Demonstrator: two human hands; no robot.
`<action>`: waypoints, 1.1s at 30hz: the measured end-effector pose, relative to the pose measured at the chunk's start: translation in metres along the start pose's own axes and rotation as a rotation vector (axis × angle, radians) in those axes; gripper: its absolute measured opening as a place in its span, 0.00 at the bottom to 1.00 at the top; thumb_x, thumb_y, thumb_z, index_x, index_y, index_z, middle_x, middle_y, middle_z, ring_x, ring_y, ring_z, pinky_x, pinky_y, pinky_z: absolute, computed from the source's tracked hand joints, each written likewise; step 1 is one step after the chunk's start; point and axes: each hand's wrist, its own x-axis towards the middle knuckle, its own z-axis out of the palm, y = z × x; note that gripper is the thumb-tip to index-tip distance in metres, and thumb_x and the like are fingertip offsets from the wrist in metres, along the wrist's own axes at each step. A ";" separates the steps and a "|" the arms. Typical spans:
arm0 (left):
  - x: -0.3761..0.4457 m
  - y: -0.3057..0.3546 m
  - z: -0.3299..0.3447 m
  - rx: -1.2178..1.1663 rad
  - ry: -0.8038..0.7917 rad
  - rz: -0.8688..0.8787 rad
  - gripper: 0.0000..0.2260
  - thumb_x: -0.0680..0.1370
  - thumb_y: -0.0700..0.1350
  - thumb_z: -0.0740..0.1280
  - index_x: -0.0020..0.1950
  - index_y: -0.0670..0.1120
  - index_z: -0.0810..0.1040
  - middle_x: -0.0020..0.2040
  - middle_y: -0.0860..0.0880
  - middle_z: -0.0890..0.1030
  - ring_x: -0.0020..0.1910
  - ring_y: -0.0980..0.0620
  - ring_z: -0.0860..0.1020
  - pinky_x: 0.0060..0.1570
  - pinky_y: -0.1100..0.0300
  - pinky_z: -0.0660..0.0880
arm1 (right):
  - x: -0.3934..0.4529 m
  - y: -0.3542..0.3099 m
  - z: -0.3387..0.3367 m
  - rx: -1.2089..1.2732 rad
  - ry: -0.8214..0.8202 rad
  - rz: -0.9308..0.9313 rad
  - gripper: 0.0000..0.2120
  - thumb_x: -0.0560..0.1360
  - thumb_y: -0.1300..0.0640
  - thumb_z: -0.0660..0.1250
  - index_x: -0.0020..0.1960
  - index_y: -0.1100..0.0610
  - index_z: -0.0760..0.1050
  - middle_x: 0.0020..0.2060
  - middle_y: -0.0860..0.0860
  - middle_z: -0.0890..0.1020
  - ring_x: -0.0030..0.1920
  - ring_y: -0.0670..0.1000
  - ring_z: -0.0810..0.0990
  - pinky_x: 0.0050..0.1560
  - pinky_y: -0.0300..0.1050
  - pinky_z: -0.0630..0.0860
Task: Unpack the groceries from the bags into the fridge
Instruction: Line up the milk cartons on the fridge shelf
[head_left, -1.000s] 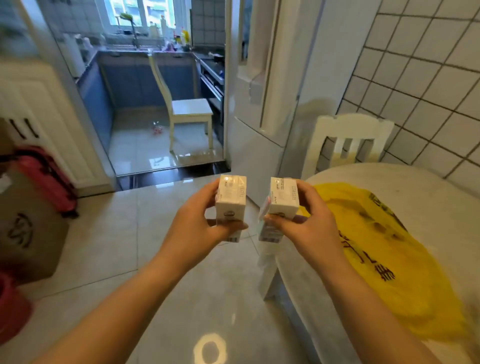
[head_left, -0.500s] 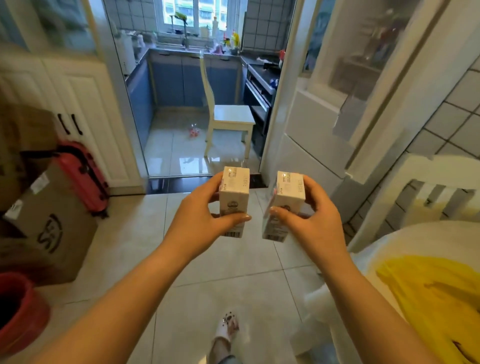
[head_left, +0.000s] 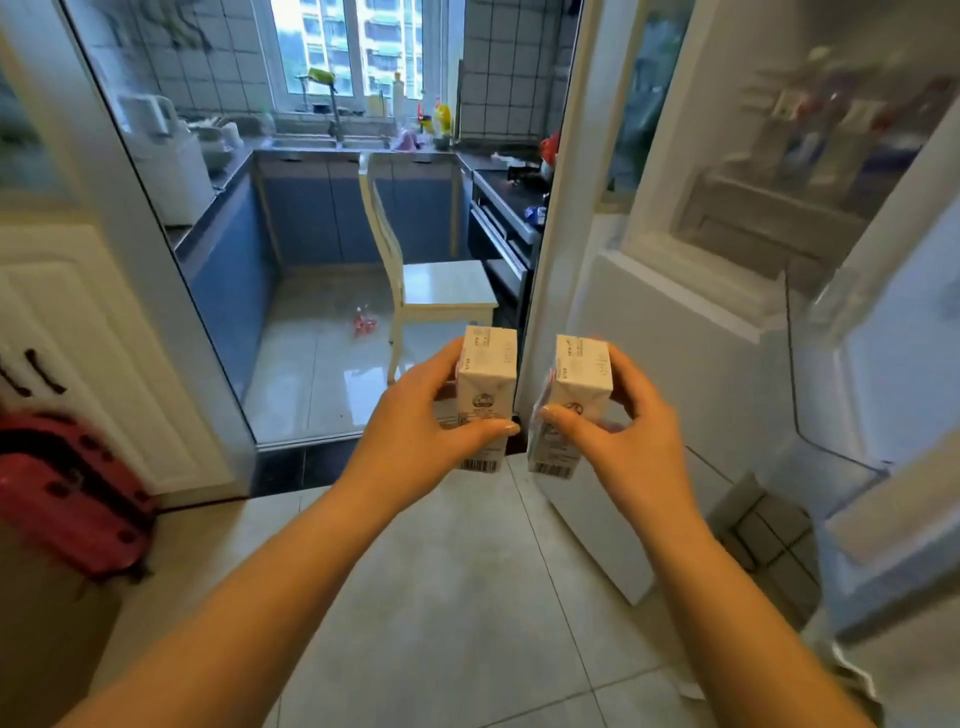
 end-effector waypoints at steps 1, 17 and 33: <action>0.022 -0.007 0.004 -0.004 -0.006 0.012 0.26 0.66 0.58 0.71 0.60 0.70 0.64 0.54 0.66 0.75 0.55 0.66 0.74 0.51 0.58 0.78 | 0.017 0.008 0.000 -0.006 0.020 0.008 0.26 0.68 0.58 0.73 0.58 0.36 0.68 0.54 0.36 0.74 0.52 0.26 0.71 0.40 0.23 0.72; 0.419 -0.082 0.093 -0.152 -0.326 0.320 0.30 0.69 0.50 0.74 0.70 0.53 0.69 0.51 0.61 0.76 0.50 0.70 0.74 0.47 0.73 0.74 | 0.319 0.106 -0.030 -0.304 0.520 0.063 0.28 0.69 0.57 0.73 0.59 0.34 0.64 0.51 0.35 0.72 0.49 0.28 0.72 0.38 0.20 0.70; 0.665 -0.030 0.282 -0.396 -0.473 0.353 0.24 0.71 0.45 0.73 0.65 0.53 0.72 0.50 0.60 0.79 0.55 0.59 0.78 0.50 0.59 0.79 | 0.539 0.191 -0.191 -0.350 0.813 0.019 0.28 0.67 0.57 0.75 0.66 0.47 0.72 0.57 0.46 0.79 0.54 0.39 0.77 0.46 0.32 0.76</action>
